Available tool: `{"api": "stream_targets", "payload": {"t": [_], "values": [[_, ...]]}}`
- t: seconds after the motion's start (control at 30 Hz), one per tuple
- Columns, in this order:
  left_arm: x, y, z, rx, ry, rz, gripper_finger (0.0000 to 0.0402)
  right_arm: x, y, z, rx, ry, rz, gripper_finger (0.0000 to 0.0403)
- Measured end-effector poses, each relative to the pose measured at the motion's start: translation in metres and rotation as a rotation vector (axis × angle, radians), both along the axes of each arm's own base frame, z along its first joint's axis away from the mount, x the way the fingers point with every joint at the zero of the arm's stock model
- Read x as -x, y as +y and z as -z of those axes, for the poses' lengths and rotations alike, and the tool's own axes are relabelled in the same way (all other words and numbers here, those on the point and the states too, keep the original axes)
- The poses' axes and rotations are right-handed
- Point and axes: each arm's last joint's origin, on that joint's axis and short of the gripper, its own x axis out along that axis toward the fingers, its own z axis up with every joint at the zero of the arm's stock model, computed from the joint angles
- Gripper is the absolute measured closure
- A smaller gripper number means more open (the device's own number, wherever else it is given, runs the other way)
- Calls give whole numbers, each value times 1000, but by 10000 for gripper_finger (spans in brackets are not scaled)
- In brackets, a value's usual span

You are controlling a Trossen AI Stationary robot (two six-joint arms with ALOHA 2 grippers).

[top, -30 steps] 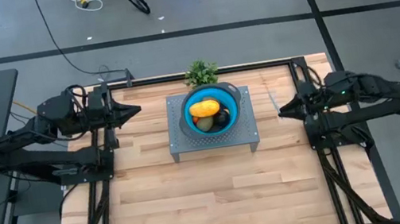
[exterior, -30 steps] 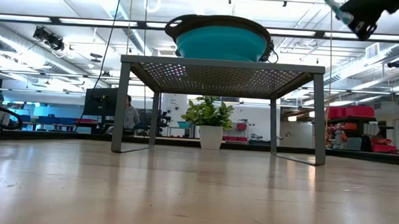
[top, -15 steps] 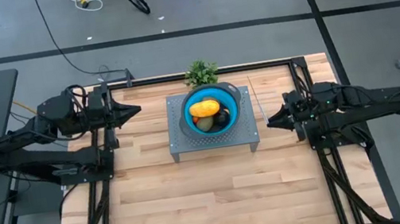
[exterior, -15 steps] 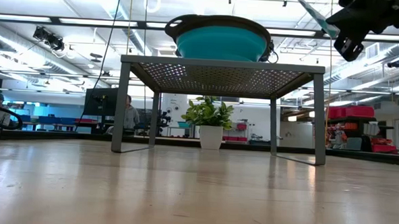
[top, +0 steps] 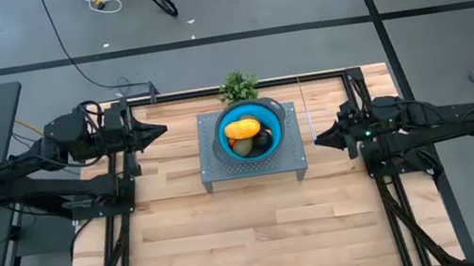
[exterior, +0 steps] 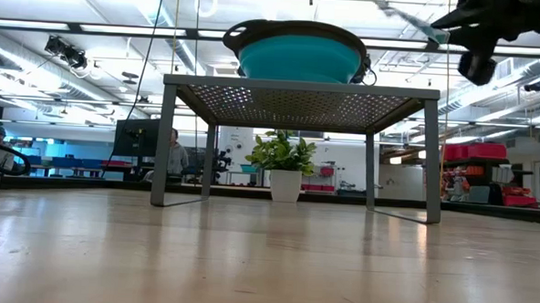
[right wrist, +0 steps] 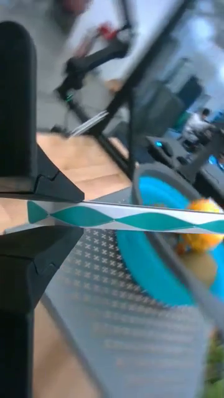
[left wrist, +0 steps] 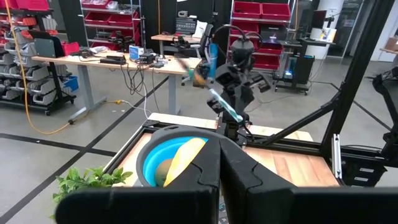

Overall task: Pick & Place Fruit
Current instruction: Put the knife on the shelf

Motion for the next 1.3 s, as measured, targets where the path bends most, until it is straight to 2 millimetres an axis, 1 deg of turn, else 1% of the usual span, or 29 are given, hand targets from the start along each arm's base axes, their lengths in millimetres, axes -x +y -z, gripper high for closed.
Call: {"api": "stream_targets", "payload": {"t": [0.17, 0.37, 0.7, 0.8, 0.93, 1.3], "values": [[0, 0, 0, 0, 0, 0, 398, 0, 0, 5, -273, 49, 98, 344], [0, 0, 0, 0, 0, -1, 398, -2, 0, 10, -444, 97, 162, 344], [0, 0, 0, 3, -1, -1, 398, -3, 0, 10, -575, 104, 200, 344], [0, 0, 0, 3, -1, -1, 398, -7, 0, 12, -581, 126, 196, 344], [0, 0, 0, 3, -1, -1, 398, -16, 0, 17, -618, 164, 210, 344], [0, 1, 0, 2, -1, -19, 398, -43, -1, 24, -714, 183, 223, 344]]}}
